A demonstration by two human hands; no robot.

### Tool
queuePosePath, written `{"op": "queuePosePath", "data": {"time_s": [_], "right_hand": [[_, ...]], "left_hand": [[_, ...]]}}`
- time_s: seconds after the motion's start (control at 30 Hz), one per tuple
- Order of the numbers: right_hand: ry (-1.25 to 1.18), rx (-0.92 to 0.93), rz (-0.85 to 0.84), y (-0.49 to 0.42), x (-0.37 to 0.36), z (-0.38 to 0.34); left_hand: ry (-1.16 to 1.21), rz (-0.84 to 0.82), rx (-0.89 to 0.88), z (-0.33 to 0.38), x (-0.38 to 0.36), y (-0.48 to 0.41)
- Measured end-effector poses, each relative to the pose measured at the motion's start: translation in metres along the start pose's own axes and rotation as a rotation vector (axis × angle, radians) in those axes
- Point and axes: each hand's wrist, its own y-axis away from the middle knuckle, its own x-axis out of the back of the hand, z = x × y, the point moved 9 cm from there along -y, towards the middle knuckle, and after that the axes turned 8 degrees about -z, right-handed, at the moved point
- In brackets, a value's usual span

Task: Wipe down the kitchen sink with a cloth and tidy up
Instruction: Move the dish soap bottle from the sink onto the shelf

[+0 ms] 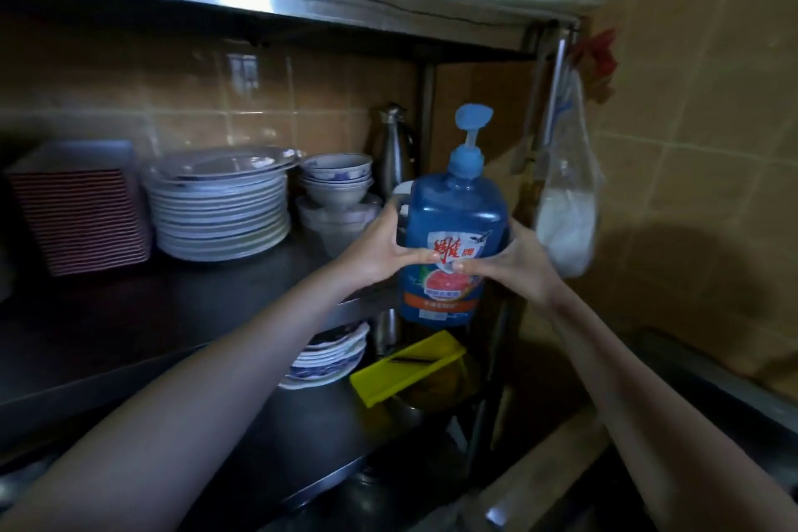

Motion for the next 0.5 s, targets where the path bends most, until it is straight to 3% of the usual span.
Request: {"op": "queuePosePath", "data": {"time_s": [0.27,0.5], "right_hand": [[-0.032,0.024,-0.08,-0.067,-0.055,0.009],[-0.032,-0.02,-0.182,-0.123,-0.08,0.037]], "left_hand": [[-0.126,0.11,0.06,-0.035,0.068,0.008],[-0.101,0.173,0.118,-0.084,0.093,-0.009]]}}
